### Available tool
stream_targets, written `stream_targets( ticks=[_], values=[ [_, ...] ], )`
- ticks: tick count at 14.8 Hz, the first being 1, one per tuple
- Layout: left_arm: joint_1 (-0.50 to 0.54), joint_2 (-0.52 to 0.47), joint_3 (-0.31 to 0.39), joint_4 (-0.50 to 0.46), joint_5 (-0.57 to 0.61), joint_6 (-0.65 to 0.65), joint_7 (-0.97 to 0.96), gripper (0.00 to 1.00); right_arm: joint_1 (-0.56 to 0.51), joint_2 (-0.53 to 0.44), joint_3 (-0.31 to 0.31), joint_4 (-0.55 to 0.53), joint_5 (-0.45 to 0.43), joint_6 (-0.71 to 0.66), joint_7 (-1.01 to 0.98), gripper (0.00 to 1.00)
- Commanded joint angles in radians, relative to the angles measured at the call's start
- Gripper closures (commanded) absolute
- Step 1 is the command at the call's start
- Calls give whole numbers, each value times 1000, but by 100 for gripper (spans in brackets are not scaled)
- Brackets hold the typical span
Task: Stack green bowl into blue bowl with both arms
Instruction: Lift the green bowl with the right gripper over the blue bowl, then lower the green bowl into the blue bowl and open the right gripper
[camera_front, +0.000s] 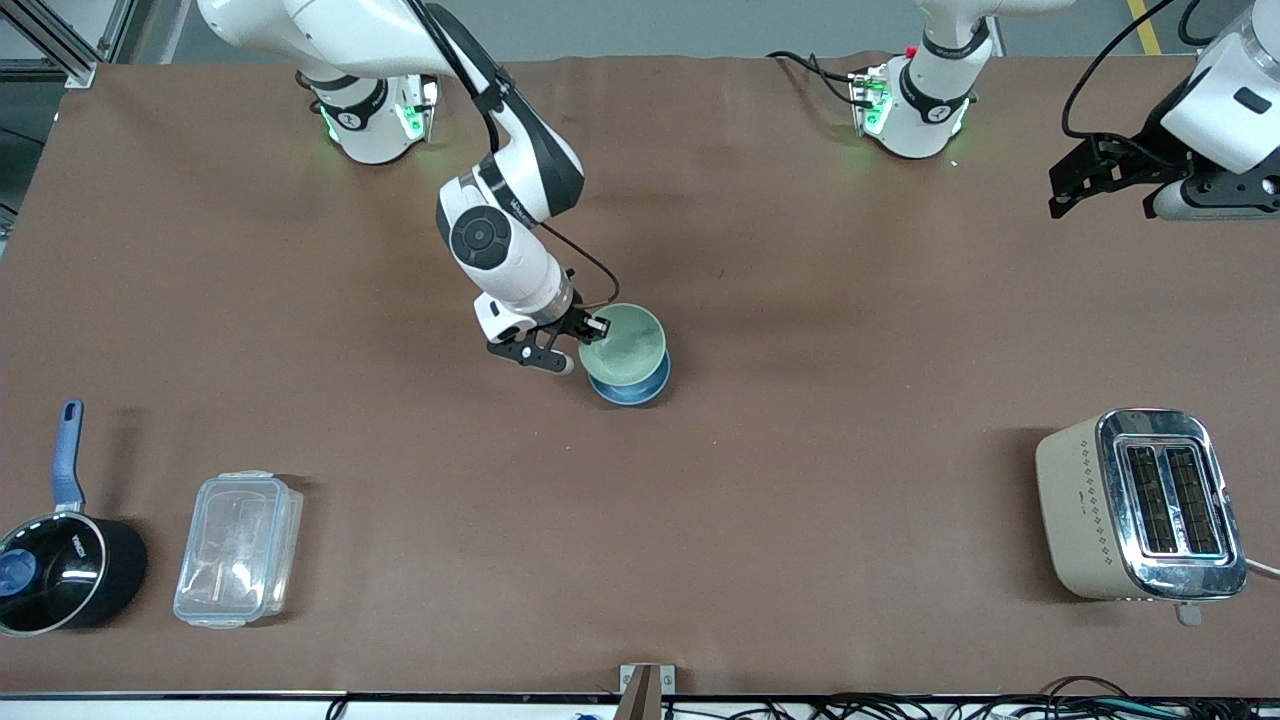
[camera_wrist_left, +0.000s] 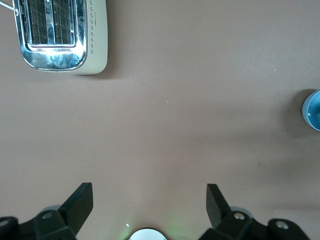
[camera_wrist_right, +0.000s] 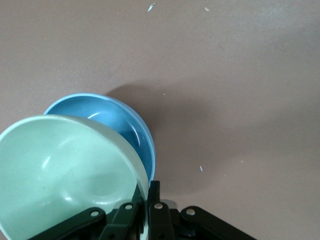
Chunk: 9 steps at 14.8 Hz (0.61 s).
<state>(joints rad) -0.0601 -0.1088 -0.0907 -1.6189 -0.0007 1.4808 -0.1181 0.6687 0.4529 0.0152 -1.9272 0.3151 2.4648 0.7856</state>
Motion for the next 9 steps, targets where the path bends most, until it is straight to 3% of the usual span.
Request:
stream_targets(
  ticks=[1,9],
  values=[
    [-6,-14,0,-16,-10,12,17,0,11,24,-11,14,7,31,20,99],
    [-6,-12,-1,-13,-10,12,17,0,11,64,-9,22,-22,85,21,98]
  ],
)
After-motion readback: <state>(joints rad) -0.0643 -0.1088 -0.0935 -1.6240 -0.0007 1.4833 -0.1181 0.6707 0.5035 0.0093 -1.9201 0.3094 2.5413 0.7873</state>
